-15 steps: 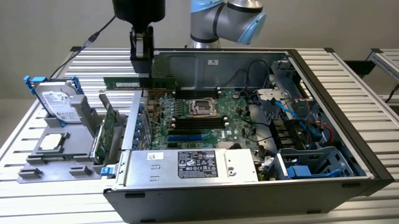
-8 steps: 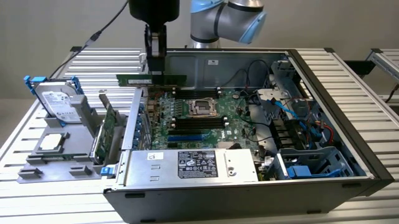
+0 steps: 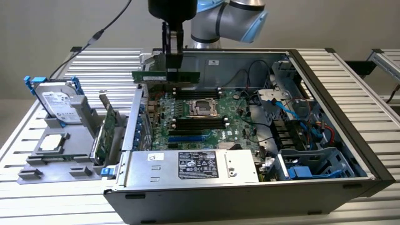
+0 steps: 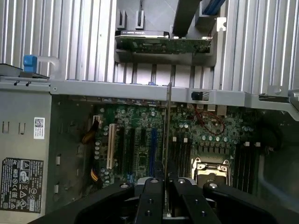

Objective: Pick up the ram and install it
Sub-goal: 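Pick up the ram and move it above insertion slot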

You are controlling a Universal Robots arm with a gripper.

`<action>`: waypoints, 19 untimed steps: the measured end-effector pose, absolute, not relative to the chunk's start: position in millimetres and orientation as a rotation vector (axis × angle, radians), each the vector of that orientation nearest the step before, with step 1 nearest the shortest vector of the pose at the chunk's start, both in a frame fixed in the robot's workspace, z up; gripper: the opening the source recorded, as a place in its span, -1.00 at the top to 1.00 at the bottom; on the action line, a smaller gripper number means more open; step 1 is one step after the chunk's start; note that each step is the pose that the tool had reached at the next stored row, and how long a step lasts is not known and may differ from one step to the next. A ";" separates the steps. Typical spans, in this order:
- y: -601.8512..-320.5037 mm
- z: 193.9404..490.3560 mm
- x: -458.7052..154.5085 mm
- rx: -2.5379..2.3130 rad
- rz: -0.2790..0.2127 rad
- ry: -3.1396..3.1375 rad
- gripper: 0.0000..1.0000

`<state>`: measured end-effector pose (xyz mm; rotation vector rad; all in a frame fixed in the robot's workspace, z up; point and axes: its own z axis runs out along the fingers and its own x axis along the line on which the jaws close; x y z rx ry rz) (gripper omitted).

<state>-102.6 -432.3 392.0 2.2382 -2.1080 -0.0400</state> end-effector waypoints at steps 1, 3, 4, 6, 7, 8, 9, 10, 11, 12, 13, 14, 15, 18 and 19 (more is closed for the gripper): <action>-431.2 392.0 -98.9 2.239 -0.041 -2.108 0.73; -428.9 392.0 -92.1 2.240 -0.043 -2.109 0.73; -427.8 391.9 -88.6 2.240 -0.043 -2.109 0.73; -424.9 391.6 -81.8 2.240 -0.043 -2.109 0.73; -422.9 391.0 -78.4 2.240 -0.043 -2.109 0.73; -420.2 389.6 -74.7 2.240 -0.043 -2.109 0.73; -417.3 387.9 -71.2 2.240 -0.043 -2.109 0.73; -414.4 386.0 -67.4 2.240 -0.043 -2.109 0.73; -411.6 384.2 -63.5 2.240 -0.043 -2.109 0.73; -408.9 382.5 -59.7 2.240 -0.043 -2.109 0.73; -406.1 380.7 -55.9 2.240 -0.043 -2.109 0.73; -403.3 378.8 -52.2 2.240 -0.043 -2.109 0.73; -401.1 377.1 -49.2 2.240 -0.043 -2.109 0.73; -400.3 371.5 -45.3 2.240 -0.043 -2.109 0.73; -400.3 369.8 -44.7 2.240 -0.043 -2.109 0.73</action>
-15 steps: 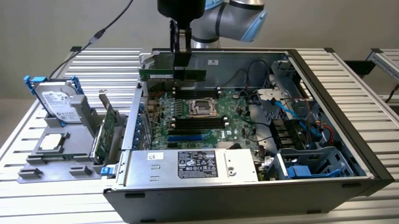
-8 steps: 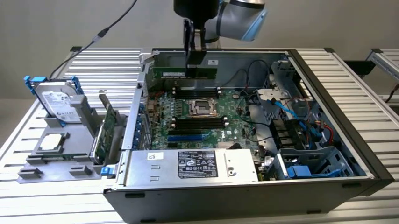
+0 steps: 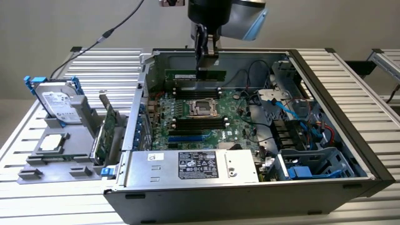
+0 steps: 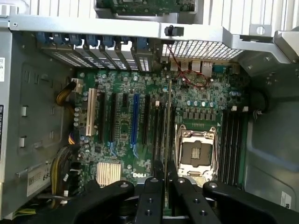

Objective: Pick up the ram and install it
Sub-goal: 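Pick up the ram and move it above insertion slot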

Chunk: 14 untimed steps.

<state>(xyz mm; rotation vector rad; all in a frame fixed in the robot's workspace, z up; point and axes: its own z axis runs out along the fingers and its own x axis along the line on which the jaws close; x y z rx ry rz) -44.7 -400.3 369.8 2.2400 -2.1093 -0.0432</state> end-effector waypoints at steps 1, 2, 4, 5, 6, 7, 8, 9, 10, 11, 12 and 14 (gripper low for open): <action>-400.3 367.9 -44.2 2.240 -0.043 -2.109 0.73; -400.3 366.1 -43.6 2.240 -0.043 -2.109 0.73; -399.7 362.4 -41.8 2.240 -0.043 -2.109 0.73; -398.5 360.6 -40.6 2.240 -0.043 -2.109 0.73; -397.0 358.7 -39.5 2.240 -0.043 -2.109 0.73; -395.4 356.9 -38.4 2.240 -0.043 -2.109 0.73; -393.7 355.3 -37.3 2.240 -0.044 -2.110 0.73; -392.0 353.6 -36.0 2.240 -0.044 -2.110 0.73; -390.2 352.1 -34.8 2.241 -0.045 -2.110 0.73; -388.3 350.7 -33.3 2.241 -0.046 -2.110 0.73; -386.1 349.2 -31.5 2.242 -0.047 -2.111 0.73; -382.4 346.8 -27.3 2.243 -0.048 -2.111 0.73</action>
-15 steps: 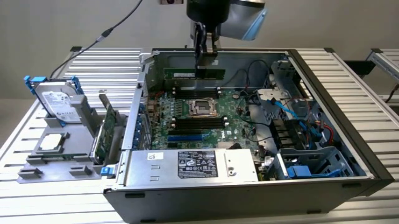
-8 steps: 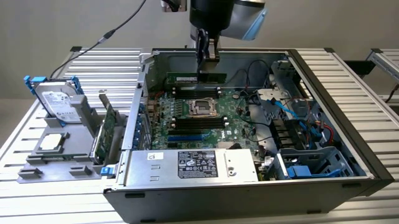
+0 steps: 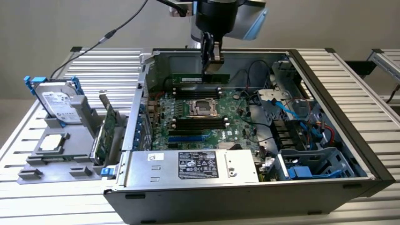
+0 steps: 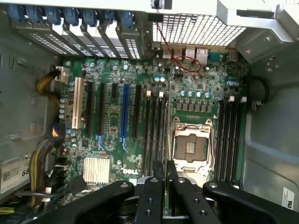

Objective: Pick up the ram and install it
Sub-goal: 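Pick up the ram and move it above insertion slot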

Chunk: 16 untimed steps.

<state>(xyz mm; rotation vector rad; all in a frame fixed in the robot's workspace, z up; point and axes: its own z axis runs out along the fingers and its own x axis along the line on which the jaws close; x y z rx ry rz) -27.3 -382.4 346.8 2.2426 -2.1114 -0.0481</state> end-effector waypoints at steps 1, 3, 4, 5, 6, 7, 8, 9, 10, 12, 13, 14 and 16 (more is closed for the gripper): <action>-380.8 346.0 -25.2 2.243 -0.048 -2.112 0.73; -377.7 344.8 -21.8 2.243 -0.048 -2.112 0.73; -377.0 344.6 -20.3 2.243 -0.048 -2.112 0.73; -376.7 344.5 -19.2 2.243 -0.048 -2.112 0.73; -376.7 344.6 -19.1 2.243 -0.048 -2.112 0.73; -376.7 344.5 -19.1 2.242 -0.046 -2.111 0.73; -376.7 344.5 -19.1 2.242 -0.046 -2.111 0.73; -376.7 344.5 -19.1 2.242 -0.046 -2.111 0.73; -376.7 344.6 -19.1 2.242 -0.046 -2.111 0.73; -376.6 344.6 -19.0 2.242 -0.046 -2.111 0.73; -376.6 344.6 -19.0 2.242 -0.046 -2.111 0.73; -376.6 344.6 -19.0 2.242 -0.046 -2.111 0.73; -376.6 344.5 -19.0 2.242 -0.046 -2.111 0.73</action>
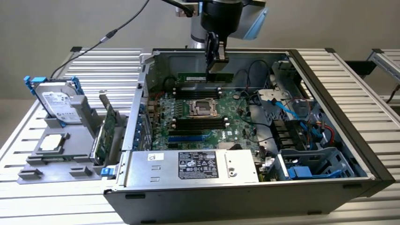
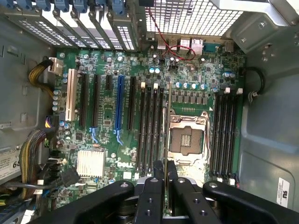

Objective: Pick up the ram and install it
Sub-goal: 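Insert the ram into the slot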

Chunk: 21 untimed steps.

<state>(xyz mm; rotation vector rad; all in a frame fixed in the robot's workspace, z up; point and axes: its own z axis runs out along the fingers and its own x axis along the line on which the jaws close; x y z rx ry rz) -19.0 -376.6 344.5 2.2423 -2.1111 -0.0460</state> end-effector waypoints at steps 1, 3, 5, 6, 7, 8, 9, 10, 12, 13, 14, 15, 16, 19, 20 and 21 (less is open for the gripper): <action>-376.6 344.5 -19.0 2.242 -0.046 -2.111 0.73; -376.6 344.5 -19.0 2.242 -0.046 -2.111 0.73; -376.6 344.5 -19.0 2.242 -0.046 -2.111 0.73; -376.6 344.5 -19.0 2.242 -0.046 -2.111 0.73; -376.6 344.5 -19.0 2.242 -0.046 -2.111 0.73; -376.6 344.6 -19.0 2.242 -0.046 -2.111 0.73; -376.6 344.5 -19.0 2.242 -0.046 -2.111 0.73; -376.6 344.5 -19.0 2.242 -0.046 -2.111 0.73; -376.6 341.3 -20.5 2.242 -0.046 -2.111 0.73; -376.6 339.6 -20.9 2.242 -0.046 -2.111 0.73; -376.8 337.7 -21.0 2.242 -0.046 -2.111 0.73; -377.4 336.0 -20.9 2.242 -0.046 -2.111 0.73; -378.5 334.1 -21.0 2.242 -0.046 -2.111 0.73; -385.9 328.7 -21.0 2.242 -0.046 -2.111 0.73; -388.7 326.8 -21.0 2.242 -0.046 -2.111 0.73; -391.1 325.0 -21.0 2.242 -0.046 -2.111 0.73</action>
